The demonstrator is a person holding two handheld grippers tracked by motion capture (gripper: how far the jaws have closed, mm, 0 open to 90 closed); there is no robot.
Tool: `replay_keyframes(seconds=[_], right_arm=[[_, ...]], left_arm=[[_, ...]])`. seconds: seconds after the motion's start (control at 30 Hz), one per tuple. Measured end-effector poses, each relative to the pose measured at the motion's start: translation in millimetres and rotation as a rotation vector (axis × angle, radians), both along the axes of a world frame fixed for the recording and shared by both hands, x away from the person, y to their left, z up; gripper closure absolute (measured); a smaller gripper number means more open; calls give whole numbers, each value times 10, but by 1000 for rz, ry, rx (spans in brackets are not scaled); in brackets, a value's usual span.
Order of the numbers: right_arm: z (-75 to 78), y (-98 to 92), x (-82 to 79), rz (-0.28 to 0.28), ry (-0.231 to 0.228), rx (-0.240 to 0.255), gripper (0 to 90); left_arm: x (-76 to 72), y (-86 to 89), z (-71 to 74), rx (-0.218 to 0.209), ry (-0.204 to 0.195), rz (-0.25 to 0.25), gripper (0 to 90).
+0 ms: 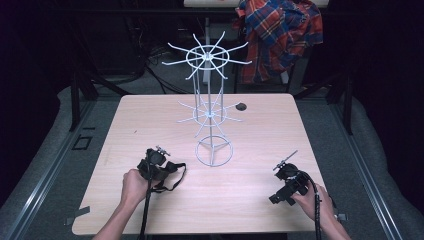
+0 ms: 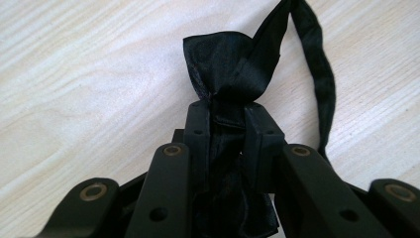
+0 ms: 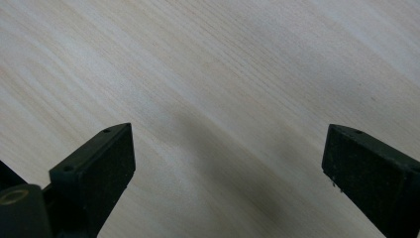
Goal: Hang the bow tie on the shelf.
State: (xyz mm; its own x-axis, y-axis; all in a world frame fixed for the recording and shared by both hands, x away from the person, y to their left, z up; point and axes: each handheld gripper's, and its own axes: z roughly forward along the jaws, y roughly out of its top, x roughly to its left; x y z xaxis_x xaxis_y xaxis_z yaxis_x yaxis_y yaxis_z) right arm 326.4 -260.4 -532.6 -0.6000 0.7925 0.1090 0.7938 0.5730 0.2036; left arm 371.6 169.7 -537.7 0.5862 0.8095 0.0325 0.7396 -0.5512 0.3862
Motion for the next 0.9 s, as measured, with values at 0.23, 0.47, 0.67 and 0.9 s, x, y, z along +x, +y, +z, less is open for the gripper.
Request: replay_keyframes(seconds=[0.23, 0.47, 0.67, 0.9], right_arm=[[-5, 7, -3, 5, -6, -16, 59], [8, 1, 3, 16, 0, -28, 59], [-25, 13, -19, -22, -20, 11, 60], [-1, -3, 6, 16, 0, -26, 60]], left_arm=[[-22, -4, 60, 4, -34, -4, 747], [-40, 24, 125, 3, -51, -5, 747], [-47, 51, 166, 2, -76, 2, 747], [-53, 72, 212, -8, -95, 7, 746]])
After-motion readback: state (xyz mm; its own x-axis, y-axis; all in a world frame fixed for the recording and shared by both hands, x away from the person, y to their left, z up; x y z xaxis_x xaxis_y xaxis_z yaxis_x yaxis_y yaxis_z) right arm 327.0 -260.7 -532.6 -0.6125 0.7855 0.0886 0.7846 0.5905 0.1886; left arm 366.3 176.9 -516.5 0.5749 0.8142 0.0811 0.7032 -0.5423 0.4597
